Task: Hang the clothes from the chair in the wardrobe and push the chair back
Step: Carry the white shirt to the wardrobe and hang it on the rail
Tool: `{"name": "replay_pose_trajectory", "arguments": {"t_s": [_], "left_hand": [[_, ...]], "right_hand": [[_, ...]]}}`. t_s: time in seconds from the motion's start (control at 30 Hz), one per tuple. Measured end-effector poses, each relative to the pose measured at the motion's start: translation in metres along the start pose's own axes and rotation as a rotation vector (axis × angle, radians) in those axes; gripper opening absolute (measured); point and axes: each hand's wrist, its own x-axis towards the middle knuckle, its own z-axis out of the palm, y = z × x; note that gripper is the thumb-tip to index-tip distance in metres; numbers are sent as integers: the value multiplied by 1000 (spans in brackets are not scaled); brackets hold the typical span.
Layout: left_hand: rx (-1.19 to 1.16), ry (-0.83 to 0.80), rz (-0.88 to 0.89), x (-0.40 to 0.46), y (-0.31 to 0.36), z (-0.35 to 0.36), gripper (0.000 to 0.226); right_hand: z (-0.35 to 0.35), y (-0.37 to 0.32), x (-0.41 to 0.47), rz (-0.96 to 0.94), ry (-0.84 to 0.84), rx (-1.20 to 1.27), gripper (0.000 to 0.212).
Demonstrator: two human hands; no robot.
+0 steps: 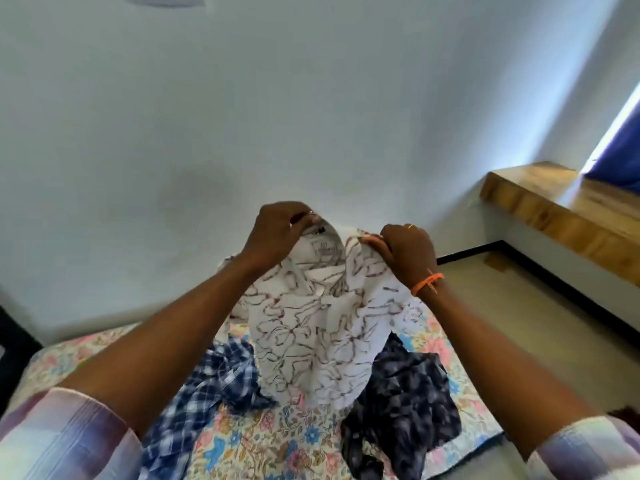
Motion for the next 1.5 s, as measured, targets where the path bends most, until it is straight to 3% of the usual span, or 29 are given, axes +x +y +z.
{"name": "replay_pose_trajectory", "arguments": {"t_s": [0.2,0.37,0.6,0.8,0.97,1.13,1.3,1.5], "left_hand": [[-89,-1,76,27,85,-1,14],[-166,1,109,30,148,40,15],[-229,30,140,40,235,112,18],[-244,75,327,32,345,223,15],[-271,37,350,2,456,326,12],[-405,-145,372,-21,539,414,13],[-464,-294,465,-25,596,501,19],[-518,-406,505,-15,653,595,21]], "right_hand": [[-87,37,-21,102,47,-107,64],[-148,81,-68,197,61,-136,61],[-209,166,-148,364,-93,-117,80],[-286,268,-238,472,-215,-204,58],[-344,354,-340,622,-249,-292,53],[-393,410,-429,785,-287,-355,58],[-418,464,-500,982,-235,-245,76],[-429,533,-554,1136,-193,-72,62]]}}
